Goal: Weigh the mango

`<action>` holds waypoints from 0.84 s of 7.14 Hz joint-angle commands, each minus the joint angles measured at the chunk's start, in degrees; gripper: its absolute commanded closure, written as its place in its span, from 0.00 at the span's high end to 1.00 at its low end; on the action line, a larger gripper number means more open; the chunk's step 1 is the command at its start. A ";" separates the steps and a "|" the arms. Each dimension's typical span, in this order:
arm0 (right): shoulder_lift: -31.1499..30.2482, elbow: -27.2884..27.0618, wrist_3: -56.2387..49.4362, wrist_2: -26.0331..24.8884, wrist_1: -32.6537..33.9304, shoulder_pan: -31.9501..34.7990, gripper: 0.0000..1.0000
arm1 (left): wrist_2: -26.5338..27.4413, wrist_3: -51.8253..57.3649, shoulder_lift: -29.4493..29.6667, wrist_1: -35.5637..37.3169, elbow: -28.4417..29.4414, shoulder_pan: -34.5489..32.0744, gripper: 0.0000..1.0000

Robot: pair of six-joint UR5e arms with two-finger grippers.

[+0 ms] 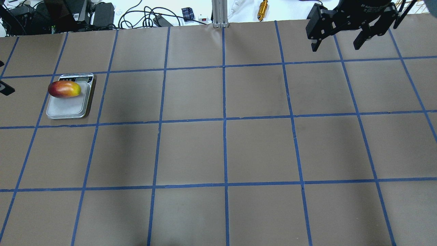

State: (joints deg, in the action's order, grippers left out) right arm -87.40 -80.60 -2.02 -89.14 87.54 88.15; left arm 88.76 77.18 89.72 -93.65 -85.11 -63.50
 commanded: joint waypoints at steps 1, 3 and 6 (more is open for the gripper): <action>0.04 0.00 0.00 -0.06 0.00 0.00 1.00 | -0.34 -28.09 0.20 1.70 -0.40 -8.44 1.00; 0.04 0.00 0.00 -0.06 0.00 0.00 1.00 | 0.19 -47.28 0.37 1.98 -0.41 -16.27 1.00; -0.05 0.00 0.00 0.02 0.00 0.00 1.00 | 0.36 -68.50 0.99 1.89 -0.41 -25.16 1.00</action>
State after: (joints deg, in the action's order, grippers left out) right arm -87.41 -80.60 -2.02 -89.13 87.54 88.15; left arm 89.05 17.31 90.52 -91.76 -85.45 -85.03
